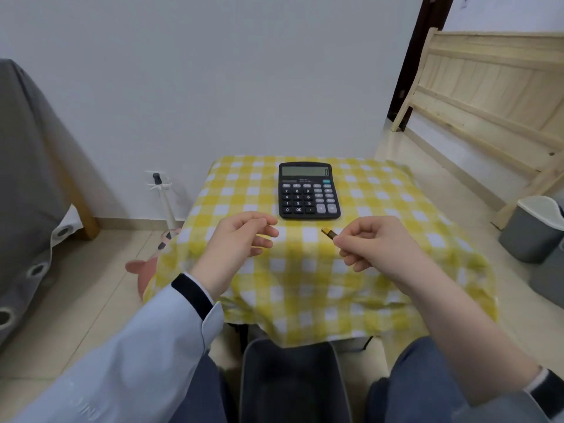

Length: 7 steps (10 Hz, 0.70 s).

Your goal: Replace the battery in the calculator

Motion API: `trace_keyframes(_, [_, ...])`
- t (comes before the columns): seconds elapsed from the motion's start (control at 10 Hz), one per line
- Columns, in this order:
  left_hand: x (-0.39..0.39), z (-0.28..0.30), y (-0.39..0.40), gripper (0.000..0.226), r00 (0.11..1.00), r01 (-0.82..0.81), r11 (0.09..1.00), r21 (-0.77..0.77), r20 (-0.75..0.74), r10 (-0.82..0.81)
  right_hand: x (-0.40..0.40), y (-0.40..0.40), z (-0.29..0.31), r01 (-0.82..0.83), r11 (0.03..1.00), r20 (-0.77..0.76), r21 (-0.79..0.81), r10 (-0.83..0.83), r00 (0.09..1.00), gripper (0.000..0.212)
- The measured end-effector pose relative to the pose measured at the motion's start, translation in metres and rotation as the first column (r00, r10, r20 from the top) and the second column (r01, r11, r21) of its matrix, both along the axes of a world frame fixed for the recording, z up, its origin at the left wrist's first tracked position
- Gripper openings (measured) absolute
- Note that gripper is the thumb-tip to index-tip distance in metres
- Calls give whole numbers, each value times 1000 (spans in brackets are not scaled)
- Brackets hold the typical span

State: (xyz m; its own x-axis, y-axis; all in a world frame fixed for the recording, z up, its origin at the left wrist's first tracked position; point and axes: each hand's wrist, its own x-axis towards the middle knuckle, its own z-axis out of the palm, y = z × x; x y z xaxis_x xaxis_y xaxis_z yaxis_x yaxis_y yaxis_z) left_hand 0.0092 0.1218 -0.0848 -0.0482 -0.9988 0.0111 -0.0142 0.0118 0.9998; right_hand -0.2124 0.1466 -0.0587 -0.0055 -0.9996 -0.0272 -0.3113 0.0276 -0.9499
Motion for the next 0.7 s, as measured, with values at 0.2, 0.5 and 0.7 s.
trace_keyframes(0.2, [-3, -24, 37, 30, 1000, -8, 998, 55, 9, 8, 9, 30, -35, -71, 994, -101, 82, 80, 992, 12])
trace_keyframes(0.5, [-7, -50, 55, 28, 1000, -21, 995, 95, 7, 21, 16, 43, -96, -55, 969, -302, 239, 128, 945, 16])
trace_keyframes(0.7, [-11, -57, 54, 28, 1000, -17, 994, 104, -2, 17, 14, 38, -107, 4, 973, -257, 231, 57, 965, 9])
